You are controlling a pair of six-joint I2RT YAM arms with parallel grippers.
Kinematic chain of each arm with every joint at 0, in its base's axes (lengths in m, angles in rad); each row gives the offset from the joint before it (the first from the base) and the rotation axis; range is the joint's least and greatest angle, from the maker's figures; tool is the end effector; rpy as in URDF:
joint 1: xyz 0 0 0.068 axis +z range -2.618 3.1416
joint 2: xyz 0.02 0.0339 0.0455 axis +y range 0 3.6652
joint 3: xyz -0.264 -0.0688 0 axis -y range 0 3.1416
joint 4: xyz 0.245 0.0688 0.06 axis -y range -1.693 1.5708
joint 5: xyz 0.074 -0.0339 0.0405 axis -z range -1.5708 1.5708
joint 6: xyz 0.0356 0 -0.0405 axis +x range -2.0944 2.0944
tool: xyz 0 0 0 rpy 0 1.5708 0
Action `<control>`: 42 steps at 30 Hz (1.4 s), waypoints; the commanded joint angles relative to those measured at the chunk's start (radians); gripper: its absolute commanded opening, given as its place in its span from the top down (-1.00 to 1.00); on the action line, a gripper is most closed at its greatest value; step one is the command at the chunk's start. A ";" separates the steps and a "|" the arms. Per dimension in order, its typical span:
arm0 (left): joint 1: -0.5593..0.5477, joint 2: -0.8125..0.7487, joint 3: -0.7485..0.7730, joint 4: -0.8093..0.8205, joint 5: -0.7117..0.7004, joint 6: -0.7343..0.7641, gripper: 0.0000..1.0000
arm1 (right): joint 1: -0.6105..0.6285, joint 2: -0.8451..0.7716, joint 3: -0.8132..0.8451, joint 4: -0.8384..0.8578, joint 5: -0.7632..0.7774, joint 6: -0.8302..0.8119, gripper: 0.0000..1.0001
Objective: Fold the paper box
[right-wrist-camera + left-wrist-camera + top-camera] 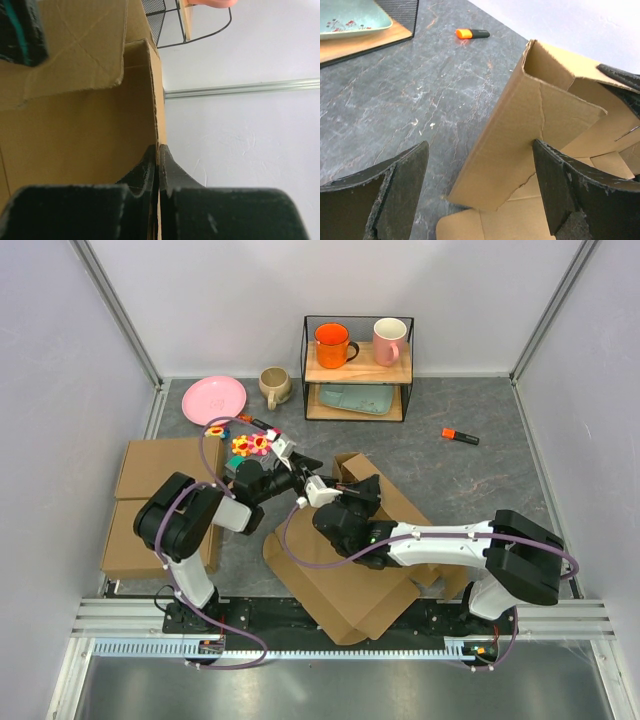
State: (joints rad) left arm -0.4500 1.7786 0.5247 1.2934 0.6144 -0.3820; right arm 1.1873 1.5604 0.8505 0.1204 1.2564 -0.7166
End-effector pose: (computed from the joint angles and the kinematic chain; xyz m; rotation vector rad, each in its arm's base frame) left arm 0.2710 -0.1537 0.1618 0.5704 1.5491 -1.1139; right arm 0.1484 0.2774 0.2161 -1.0210 1.5524 -1.0077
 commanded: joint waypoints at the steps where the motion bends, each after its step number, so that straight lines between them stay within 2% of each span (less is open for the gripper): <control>1: -0.016 0.038 0.066 0.201 0.042 -0.021 -0.83 | 0.003 0.064 -0.038 -0.117 -0.252 0.207 0.92; 11: -0.042 0.110 0.135 0.277 0.058 -0.052 -0.81 | 0.003 0.075 -0.025 -0.154 -0.281 0.232 0.92; 20: -0.073 0.131 0.184 0.317 0.071 -0.060 -0.57 | 0.003 0.073 -0.010 -0.166 -0.314 0.240 0.93; 22: -0.076 0.134 0.193 0.319 0.073 -0.061 -0.45 | 0.003 0.069 -0.008 -0.165 -0.325 0.241 0.93; 26: -0.082 0.142 0.216 0.319 0.080 -0.051 0.05 | 0.003 0.066 -0.005 -0.166 -0.336 0.238 0.93; 27: -0.085 0.143 0.218 0.319 0.082 -0.046 0.26 | 0.005 0.063 -0.004 -0.166 -0.339 0.236 0.93; 35: -0.099 0.140 0.230 0.314 0.097 -0.011 0.96 | 0.003 0.050 0.002 -0.162 -0.350 0.214 0.93; 38: -0.108 0.137 0.236 0.316 0.090 -0.011 0.96 | 0.003 0.062 -0.008 -0.143 -0.344 0.192 0.93; 39: -0.113 0.136 0.238 0.317 0.084 -0.011 0.90 | 0.003 0.067 -0.010 -0.143 -0.338 0.189 0.93; 40: -0.116 0.130 0.238 0.316 0.070 -0.012 0.79 | 0.003 0.072 -0.008 -0.145 -0.330 0.186 0.93; 42: -0.116 0.120 0.235 0.313 0.068 -0.015 0.37 | 0.003 0.069 -0.007 -0.146 -0.316 0.184 0.94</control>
State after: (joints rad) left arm -0.5217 1.9125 0.7048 1.3056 0.7525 -0.4110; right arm 1.1488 1.5646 0.8852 0.0067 1.2484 -0.6468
